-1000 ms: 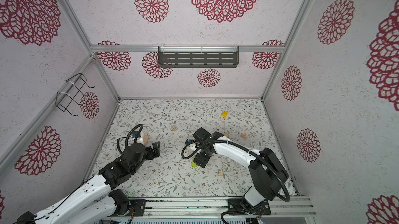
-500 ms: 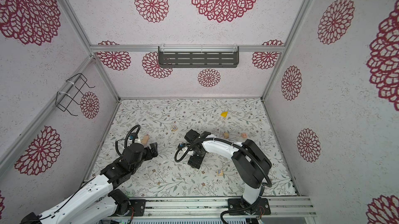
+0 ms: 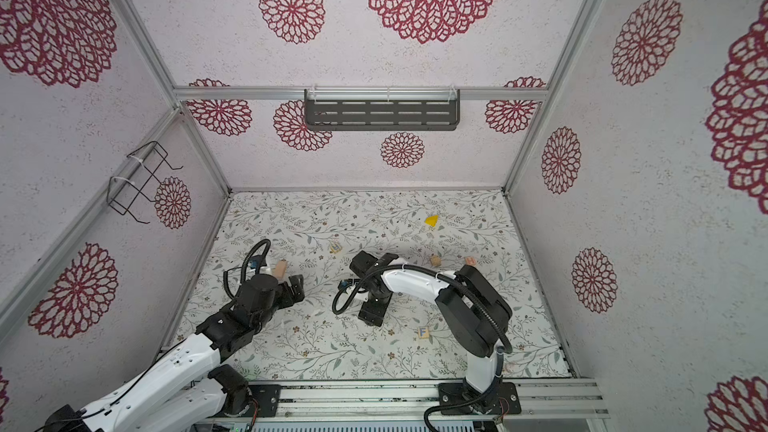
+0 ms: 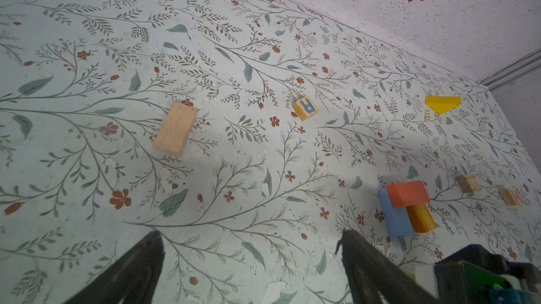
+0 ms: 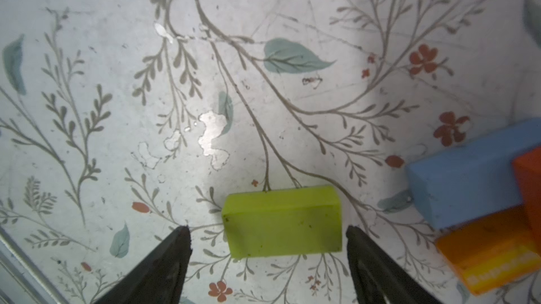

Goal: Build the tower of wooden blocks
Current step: 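Lower the right gripper and close it on the lime-green block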

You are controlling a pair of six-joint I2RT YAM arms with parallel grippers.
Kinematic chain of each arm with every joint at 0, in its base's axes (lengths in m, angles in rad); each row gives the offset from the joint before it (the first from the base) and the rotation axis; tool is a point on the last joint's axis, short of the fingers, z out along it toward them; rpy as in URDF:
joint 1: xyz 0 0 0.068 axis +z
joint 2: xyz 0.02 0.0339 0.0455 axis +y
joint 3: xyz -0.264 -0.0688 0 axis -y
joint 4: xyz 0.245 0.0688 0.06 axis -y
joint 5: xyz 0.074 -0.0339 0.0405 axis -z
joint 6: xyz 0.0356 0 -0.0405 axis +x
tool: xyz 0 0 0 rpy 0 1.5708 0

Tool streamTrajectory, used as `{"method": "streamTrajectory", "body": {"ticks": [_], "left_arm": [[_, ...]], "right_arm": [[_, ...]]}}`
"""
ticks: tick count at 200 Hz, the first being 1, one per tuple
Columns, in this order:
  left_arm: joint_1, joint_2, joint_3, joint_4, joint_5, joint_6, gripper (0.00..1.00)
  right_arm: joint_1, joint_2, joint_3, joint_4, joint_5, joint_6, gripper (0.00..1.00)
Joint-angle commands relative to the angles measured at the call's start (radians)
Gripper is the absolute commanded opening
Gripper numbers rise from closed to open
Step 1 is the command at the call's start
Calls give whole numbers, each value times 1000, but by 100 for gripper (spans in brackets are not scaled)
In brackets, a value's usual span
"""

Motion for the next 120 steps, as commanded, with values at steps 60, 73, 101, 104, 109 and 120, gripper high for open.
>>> {"method": "streamTrajectory", "body": {"ticks": [60, 73, 101, 104, 109, 120], "left_arm": [[16, 13, -8, 34, 11, -22, 97], [16, 16, -8, 35, 12, -23, 97], [18, 16, -8, 33, 12, -26, 97], [18, 16, -9, 32, 12, -25, 97], [18, 15, -9, 32, 12, -27, 97], [18, 13, -8, 31, 12, -27, 97]], "right_arm": [[15, 18, 14, -19, 23, -8, 89], [17, 20, 11, -16, 24, -6, 89], [18, 22, 13, -13, 23, -6, 88], [18, 21, 14, -13, 22, -6, 88], [18, 22, 18, -15, 20, -5, 87], [18, 26, 24, -20, 11, -2, 83]]}}
